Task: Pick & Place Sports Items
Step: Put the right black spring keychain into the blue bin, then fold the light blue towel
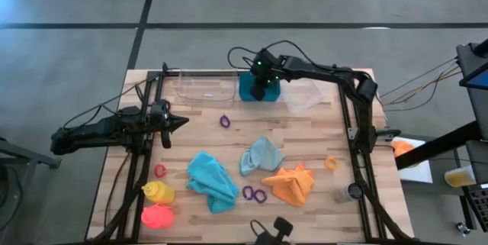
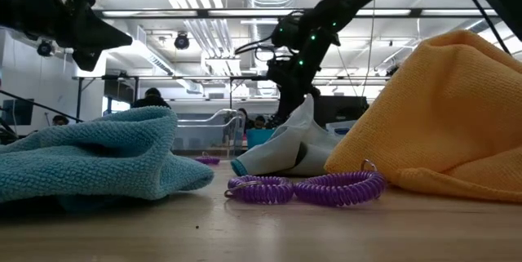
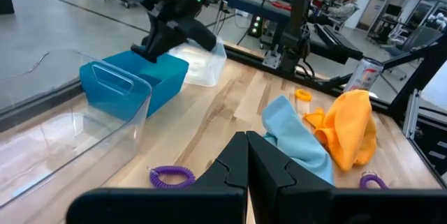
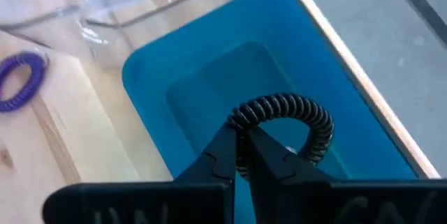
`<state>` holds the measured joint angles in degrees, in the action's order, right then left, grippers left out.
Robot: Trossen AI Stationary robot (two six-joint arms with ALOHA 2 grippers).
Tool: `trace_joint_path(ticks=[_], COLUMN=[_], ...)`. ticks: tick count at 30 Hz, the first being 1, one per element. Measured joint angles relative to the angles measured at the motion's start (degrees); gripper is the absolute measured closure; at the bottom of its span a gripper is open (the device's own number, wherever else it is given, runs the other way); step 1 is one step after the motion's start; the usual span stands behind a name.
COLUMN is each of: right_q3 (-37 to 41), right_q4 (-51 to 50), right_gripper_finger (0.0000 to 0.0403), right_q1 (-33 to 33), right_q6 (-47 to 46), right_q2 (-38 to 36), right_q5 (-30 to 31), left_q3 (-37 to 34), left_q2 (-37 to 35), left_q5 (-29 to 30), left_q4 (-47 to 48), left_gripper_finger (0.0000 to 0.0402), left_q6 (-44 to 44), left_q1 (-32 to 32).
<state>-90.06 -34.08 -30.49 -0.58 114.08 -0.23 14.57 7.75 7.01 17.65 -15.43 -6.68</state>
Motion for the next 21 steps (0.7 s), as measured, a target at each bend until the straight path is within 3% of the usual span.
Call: trace_joint_path(ticks=[4, 17, 21], right_q3=[0.0, 0.1, 0.1], right_q4=[-0.7, -3.6, -9.6], right_gripper_finger=[0.0368, 0.017, 0.0134], right_q1=[0.2, 0.5, 1.4], right_q6=[3.6, 2.6, 5.6], right_q2=[0.1, -5.2, -8.2], right_q5=[-0.2, 0.1, -4.5], left_q3=[0.0, 0.0, 0.0], left_q2=[0.0, 0.0, 0.0], left_q5=[0.0, 0.0, 0.0], left_q4=[0.0, 0.1, 0.8], left_gripper_finger=[0.0401, 0.0401, 0.0401], left_q6=[0.0, 0.0, 0.1], left_q1=[0.0, 0.0, 0.0])
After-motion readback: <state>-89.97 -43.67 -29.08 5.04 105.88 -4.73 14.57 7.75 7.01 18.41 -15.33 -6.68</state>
